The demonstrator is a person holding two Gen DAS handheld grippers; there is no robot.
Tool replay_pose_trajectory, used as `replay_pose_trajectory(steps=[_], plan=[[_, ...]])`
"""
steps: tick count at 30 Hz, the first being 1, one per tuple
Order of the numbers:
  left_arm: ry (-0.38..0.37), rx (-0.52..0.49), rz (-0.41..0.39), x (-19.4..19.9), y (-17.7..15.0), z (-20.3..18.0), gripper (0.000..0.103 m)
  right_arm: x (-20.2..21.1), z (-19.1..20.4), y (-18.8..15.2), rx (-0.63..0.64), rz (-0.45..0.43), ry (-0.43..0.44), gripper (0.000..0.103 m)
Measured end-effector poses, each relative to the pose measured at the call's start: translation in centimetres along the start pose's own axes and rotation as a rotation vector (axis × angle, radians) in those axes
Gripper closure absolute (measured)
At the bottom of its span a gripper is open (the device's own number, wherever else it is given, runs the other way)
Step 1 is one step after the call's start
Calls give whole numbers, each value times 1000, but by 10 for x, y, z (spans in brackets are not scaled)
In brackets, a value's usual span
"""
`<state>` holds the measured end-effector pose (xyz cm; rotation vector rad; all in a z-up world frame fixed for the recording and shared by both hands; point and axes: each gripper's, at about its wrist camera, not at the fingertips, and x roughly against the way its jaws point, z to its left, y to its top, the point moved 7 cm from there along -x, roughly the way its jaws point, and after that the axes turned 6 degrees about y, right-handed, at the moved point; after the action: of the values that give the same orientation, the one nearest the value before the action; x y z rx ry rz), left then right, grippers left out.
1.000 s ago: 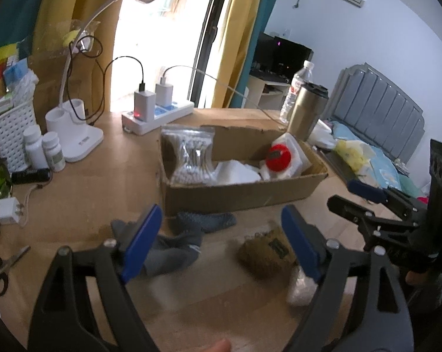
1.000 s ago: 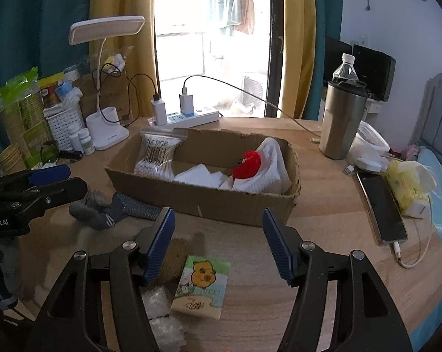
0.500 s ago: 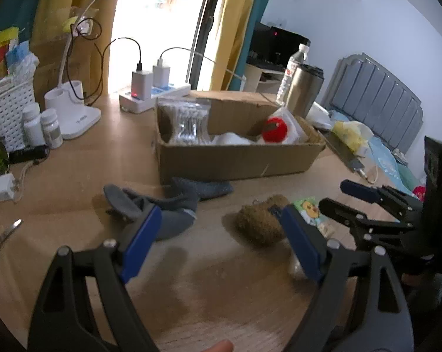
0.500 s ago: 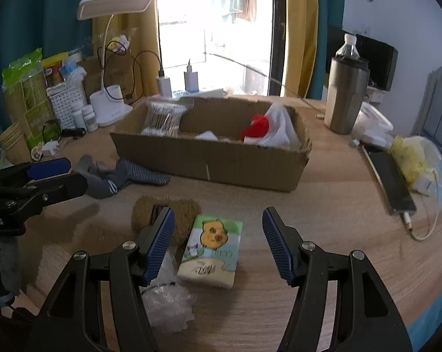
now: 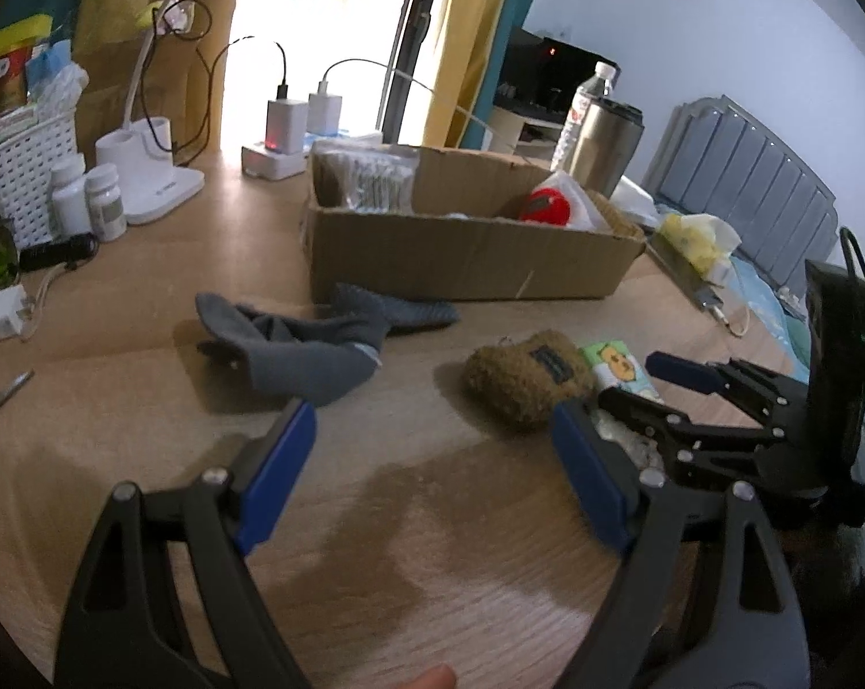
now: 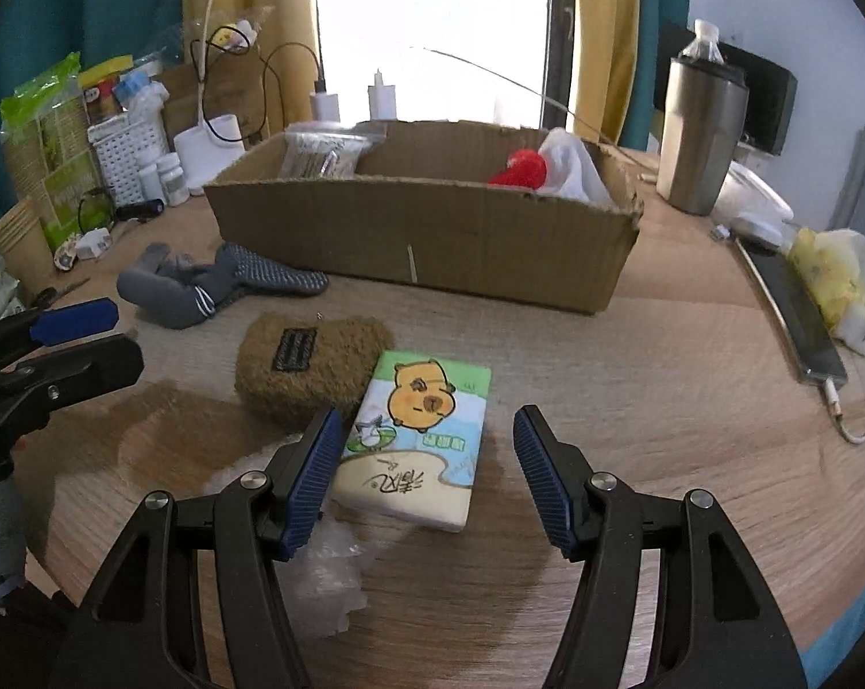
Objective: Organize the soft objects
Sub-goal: 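Grasp the cartoon tissue pack with the right gripper while the left moves to the bubble wrap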
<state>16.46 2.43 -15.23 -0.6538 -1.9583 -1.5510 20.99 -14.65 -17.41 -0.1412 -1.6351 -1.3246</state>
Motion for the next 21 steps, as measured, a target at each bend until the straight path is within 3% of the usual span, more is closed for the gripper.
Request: replay_pose_trajectory(steps=[4,5,6,21], plan=[[13,-8,9,-3,-4,-3,18,-2,-3,-3,-24,-1,30,40],[16,-11,10,-3,-4,-5,18,-2,-3,-3,-25,-2,43,50],[19,-15,10,-3,-4,-6,18,-2,-3,-3,-24,-4,52,53],[-12,-137,49,-14,-19,-78,18,30,-46,-20,-76,-79,53,53]])
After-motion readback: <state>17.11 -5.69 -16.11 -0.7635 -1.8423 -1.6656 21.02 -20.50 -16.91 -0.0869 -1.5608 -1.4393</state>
